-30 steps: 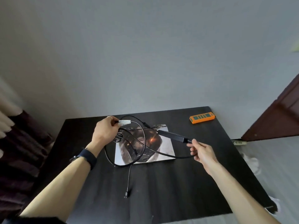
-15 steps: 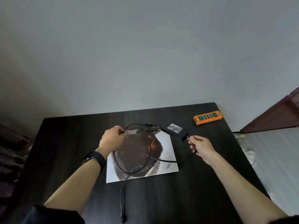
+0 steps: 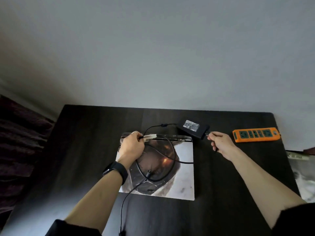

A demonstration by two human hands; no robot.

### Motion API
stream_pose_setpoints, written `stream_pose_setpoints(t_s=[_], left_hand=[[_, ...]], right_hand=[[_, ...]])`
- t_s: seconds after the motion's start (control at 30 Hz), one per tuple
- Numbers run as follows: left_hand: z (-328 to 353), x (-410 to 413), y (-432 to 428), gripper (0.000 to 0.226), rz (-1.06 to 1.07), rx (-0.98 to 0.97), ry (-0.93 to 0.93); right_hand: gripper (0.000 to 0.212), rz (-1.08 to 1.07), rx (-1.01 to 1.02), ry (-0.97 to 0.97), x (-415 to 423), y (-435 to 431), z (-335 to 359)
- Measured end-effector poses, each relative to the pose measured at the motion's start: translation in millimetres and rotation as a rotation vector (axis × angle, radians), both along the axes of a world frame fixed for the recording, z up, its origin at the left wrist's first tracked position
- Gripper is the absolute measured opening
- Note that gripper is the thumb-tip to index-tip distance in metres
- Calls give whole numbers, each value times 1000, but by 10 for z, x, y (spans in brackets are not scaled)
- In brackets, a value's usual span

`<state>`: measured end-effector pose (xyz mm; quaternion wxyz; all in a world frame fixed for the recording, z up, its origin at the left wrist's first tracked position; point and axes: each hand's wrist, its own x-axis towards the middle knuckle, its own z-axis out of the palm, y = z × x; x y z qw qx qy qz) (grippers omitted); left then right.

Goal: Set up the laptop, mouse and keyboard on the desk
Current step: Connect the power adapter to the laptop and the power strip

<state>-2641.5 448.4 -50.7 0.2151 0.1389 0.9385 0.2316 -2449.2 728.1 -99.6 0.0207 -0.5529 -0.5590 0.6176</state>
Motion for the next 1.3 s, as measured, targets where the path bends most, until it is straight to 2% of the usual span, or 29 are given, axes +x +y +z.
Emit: stream_pose_setpoints(t_s=[0.27,0.4,0.5,0.6,0.7,0.8,0.87,1.0,1.07,1.2,1.27,1.3], left_hand=[[-267,33,146,28,109,-107,17],[-369,126,152,26,91,-145,-13],[-442,171,178,25,95,-151,-41],[-495,228,181,26,90,-186,-13],[-519,260,133,29,40,-236,40],[-561,260,-32,33,-15,-250,76],[-605,292,-175,33,-77,-214,89],[-687,418,-472,19,-144,-12,73],[-662,518,-638,18,-134,71,55],[-706,642,-974,28,-75,83,-26],[-706,630,-1087,30,121,146,-242],[-685,623,-1128,26,293,274,-406]], right_hand=[[13,137,-44,-26,-628,475,-482],[15,76,61,-6,-951,634,-689],[32,21,176,-76,-1081,642,-737],[48,70,332,-150,-975,374,-581],[48,181,493,-118,-610,-131,-497],[43,176,339,-40,-217,-760,-544],[42,132,189,-50,-28,-1202,-551],[54,36,-60,-111,117,-1844,-644],[49,-67,-138,-98,92,-1963,-550],[17,8,-30,38,92,-1967,-180],[9,141,139,126,152,-2030,14],[10,238,235,162,203,-2094,92]])
